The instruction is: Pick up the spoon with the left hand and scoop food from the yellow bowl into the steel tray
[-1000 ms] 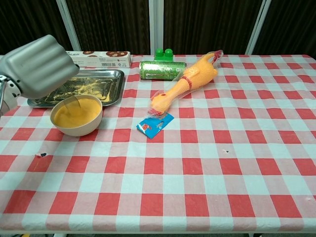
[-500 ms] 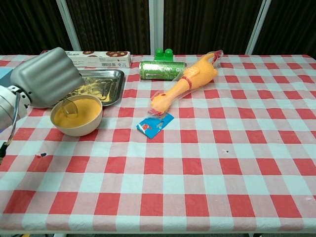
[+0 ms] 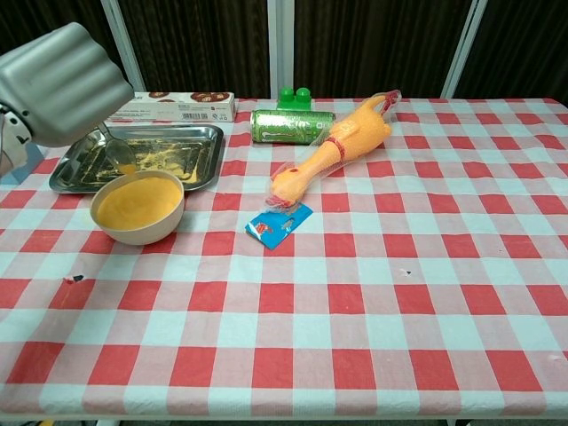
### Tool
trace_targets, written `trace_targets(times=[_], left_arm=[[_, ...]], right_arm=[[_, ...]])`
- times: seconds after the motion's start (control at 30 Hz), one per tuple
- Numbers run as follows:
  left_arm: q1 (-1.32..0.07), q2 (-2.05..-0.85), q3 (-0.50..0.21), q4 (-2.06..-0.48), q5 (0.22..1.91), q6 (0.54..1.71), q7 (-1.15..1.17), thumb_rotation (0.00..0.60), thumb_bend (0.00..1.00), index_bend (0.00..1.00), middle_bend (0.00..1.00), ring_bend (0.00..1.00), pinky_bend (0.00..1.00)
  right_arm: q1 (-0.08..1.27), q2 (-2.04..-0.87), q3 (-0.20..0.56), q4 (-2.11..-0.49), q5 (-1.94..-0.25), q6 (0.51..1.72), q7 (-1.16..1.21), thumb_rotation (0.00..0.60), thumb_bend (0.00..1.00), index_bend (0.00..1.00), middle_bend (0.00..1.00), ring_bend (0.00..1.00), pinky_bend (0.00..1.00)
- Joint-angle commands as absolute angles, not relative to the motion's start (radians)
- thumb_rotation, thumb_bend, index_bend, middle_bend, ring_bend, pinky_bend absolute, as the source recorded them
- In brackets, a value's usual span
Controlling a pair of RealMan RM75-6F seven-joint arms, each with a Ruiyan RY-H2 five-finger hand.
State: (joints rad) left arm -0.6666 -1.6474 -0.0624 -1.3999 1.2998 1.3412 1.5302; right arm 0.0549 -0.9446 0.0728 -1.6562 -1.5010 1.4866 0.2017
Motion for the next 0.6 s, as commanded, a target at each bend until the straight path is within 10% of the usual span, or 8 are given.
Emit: trace_targets(times=[0.03,0.6], left_arm=[[-0.668,-1.663,-0.046,-1.385,1.306,1.327,1.545,0.600,0.44,0.74,0.97,0.97,0.98],[-0.652,-1.701,-0.061,-1.372,1.263,1.336,1.633,0.600,0.44,0.74,0.98,0.97,0.98]], right_arm=[[0.054,-0.943,0.073,-1.658,-1.501,1.488,0.202,0.600,0.16,0.00,0.13,0.00,0.04],[0.047,-0.936,0.071,-1.672,-1.504,1.499,0.188,0.600,0.16,0.00,0.13,0.00,0.04]])
